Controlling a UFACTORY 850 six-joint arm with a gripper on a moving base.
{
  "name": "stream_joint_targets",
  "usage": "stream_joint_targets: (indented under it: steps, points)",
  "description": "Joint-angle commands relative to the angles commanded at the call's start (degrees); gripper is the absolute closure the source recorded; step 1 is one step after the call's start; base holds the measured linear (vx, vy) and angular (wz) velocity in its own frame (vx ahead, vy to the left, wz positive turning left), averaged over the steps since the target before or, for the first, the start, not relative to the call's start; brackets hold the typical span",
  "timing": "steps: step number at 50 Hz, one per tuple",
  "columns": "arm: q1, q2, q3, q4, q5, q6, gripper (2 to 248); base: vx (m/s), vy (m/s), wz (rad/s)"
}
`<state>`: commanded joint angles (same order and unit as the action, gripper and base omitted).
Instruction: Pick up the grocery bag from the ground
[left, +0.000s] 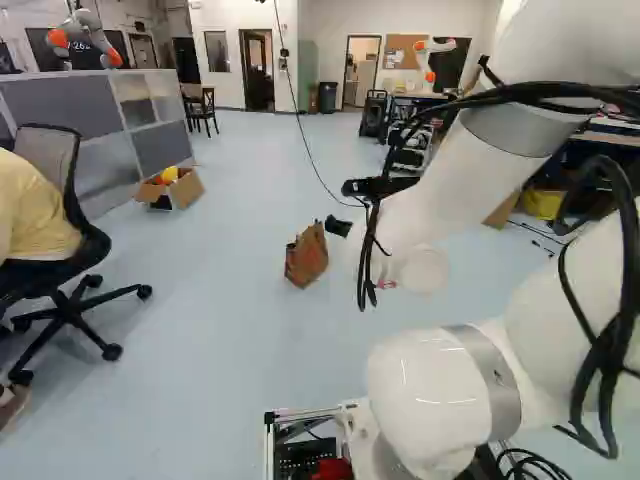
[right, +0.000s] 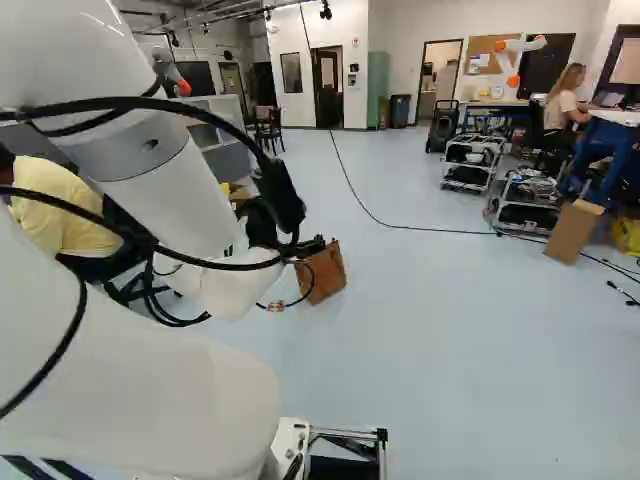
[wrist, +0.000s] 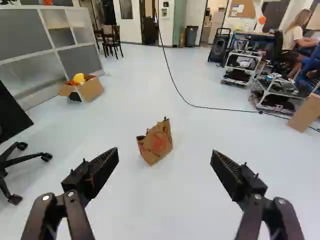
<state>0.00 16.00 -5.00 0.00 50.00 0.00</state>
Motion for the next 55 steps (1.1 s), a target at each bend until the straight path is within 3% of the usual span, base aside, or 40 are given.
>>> stream_joint_targets:
  steps: [55]
  points:
    - [0.00,0.00,0.00,0.00,0.00,0.00,3,0.235,0.018,-0.009]
